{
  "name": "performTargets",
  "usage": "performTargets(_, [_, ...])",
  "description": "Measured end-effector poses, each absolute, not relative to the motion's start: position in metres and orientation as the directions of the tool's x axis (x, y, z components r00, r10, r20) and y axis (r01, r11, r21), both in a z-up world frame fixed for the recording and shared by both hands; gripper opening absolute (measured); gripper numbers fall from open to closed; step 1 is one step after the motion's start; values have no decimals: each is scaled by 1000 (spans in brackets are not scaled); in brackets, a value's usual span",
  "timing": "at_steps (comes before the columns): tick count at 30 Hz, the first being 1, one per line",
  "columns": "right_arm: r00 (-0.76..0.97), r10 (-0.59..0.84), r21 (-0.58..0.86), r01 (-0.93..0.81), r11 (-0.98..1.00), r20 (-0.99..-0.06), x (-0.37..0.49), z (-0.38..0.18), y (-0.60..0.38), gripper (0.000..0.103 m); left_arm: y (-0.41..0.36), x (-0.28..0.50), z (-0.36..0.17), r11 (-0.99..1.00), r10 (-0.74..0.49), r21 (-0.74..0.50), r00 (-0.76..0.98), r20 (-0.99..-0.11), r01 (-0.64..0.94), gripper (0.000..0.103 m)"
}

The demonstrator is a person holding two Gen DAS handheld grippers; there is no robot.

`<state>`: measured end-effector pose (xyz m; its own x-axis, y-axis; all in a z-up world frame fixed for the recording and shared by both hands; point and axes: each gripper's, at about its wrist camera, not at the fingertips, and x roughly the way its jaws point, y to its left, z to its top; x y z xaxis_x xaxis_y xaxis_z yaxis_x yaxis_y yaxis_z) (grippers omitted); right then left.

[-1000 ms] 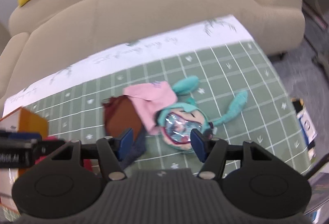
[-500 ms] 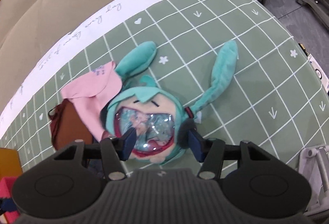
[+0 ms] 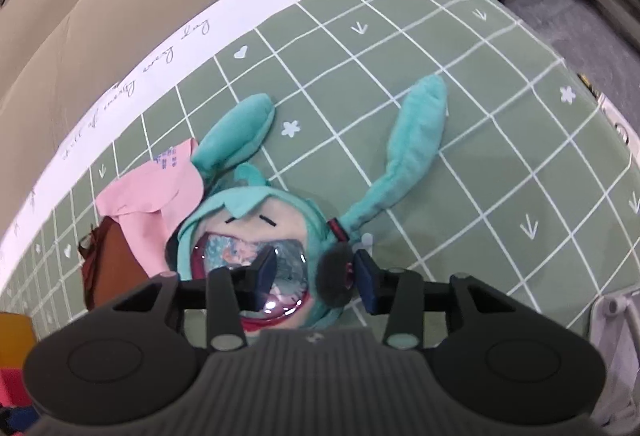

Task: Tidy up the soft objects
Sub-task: 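Grasp the teal-haired plush doll by its head with the right tool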

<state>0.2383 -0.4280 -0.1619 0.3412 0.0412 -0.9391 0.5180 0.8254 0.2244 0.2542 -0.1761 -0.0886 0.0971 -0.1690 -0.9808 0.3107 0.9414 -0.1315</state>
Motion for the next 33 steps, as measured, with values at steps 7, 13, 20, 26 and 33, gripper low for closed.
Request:
performTargets(7, [344,24,202,492,847,-939,225,-151,-428,21,-178,262,-95,952,-130,-85,135,-982,296,85])
performTargets(13, [333,23,182,455,872,-942,204,-144,-419,16,-204,260,-104,919,-135,-71,139,-981,389,84])
performTargets(20, [339,19,174,434,884,-941,188,-141,-418,9,-228,252,-142,869,-79,-6,126,-989,495,65])
performTargets(26, [370,44,216,437,873,-928,187,-140,-423,10,-238,252,-158,843,-13,90,188,-982,531,63])
performTargets(33, [400,51,212,370,904,-915,188,-127,-414,42,-233,253,-158,881,-86,2,164,-983,474,24])
